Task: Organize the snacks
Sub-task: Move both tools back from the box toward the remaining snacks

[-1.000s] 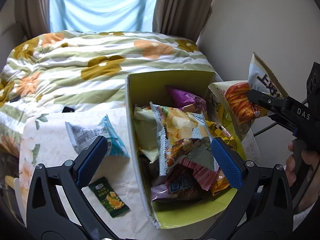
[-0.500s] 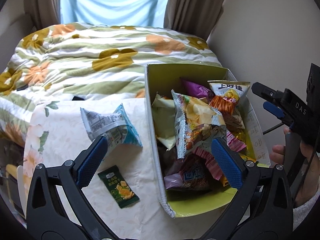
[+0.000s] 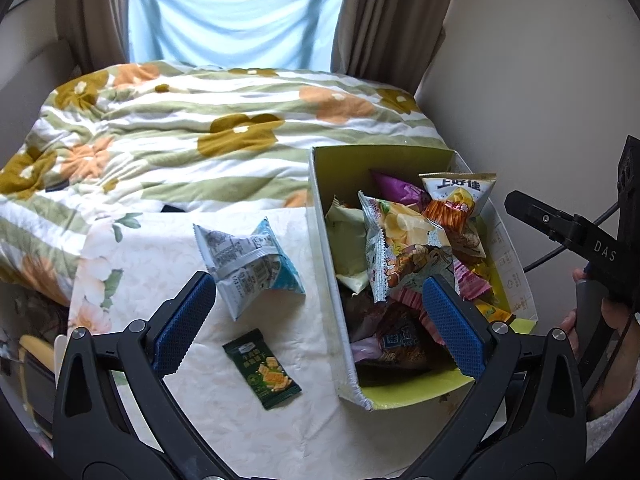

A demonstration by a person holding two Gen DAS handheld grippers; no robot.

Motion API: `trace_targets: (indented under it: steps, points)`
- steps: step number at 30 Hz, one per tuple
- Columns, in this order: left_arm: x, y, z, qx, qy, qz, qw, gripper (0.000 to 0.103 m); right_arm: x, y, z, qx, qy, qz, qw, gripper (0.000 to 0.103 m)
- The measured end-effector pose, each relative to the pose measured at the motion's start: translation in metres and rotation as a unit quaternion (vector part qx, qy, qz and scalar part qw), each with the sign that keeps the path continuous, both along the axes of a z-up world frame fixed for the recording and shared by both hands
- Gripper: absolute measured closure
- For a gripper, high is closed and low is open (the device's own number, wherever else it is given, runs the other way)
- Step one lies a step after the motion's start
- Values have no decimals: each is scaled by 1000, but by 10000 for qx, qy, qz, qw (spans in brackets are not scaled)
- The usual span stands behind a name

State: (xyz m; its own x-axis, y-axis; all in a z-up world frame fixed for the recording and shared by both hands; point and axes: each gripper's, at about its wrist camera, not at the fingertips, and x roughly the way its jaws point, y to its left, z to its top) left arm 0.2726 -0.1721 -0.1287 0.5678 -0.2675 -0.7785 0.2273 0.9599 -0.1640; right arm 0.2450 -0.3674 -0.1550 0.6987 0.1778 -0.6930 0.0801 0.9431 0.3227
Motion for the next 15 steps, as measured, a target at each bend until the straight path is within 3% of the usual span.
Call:
trace_targets:
  steps: [15]
  points:
    - [-17,95,20,24,-183,-122,9998,1,-29,95,33,-234,-346,164,9990,2]
